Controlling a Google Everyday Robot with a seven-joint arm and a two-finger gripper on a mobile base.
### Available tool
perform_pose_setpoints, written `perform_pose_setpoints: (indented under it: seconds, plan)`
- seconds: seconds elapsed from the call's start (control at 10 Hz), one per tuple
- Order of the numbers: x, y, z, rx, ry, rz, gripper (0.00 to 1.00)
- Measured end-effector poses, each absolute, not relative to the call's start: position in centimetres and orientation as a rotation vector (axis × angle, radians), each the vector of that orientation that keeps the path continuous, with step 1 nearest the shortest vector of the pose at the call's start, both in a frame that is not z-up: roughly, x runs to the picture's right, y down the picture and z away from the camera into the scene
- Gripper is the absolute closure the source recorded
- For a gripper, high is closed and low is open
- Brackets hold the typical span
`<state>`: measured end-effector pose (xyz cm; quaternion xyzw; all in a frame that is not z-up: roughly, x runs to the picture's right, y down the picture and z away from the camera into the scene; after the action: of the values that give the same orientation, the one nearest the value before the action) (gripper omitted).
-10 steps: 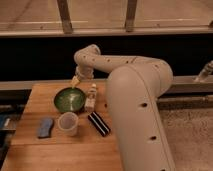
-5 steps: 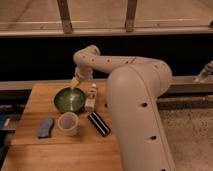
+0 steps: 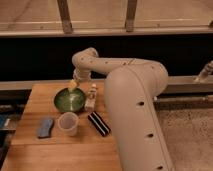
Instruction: Drag the ceramic bowl in a circle
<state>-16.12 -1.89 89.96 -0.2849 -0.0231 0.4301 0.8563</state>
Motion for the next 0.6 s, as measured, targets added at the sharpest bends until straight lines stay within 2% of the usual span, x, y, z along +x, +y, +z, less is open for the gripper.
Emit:
perform_pose_setpoints:
  seconds: [0.6]
  plan:
    - [-17.0,-0.2,92.6,-0.671,-0.037,0.875,0.20]
